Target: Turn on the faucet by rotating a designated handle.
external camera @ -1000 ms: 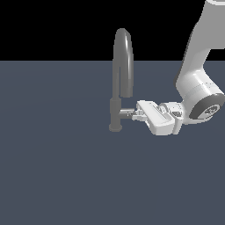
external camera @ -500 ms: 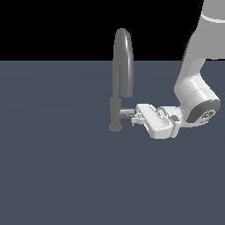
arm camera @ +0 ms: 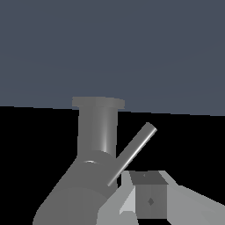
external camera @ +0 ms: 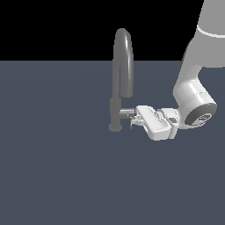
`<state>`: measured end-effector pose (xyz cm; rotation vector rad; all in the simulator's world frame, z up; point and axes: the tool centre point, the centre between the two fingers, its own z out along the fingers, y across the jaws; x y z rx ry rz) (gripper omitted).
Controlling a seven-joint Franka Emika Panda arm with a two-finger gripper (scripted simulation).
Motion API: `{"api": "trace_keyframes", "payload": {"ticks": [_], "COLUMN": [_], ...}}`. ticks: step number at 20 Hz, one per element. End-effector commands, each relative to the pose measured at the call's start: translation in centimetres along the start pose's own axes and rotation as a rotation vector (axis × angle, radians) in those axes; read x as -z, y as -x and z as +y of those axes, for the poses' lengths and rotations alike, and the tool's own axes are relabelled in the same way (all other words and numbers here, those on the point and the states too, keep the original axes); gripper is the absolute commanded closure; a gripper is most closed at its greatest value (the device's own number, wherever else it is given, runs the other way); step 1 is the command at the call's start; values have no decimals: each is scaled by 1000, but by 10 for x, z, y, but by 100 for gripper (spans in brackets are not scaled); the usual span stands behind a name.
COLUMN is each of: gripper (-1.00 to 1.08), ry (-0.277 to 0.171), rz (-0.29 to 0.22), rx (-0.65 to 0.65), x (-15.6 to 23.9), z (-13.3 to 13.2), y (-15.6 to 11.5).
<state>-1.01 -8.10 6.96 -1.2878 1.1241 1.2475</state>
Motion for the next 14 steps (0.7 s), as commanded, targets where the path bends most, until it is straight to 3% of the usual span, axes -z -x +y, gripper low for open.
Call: {"api": "trace_keyframes", "payload": {"ticks": [1,14], "gripper": [108,108], "ry": [-3,-13], "rz": [3,9], "rx": [-7,-42], "x": [-1,-2], "z": [-3,-16], "y": [-9,-46]}}
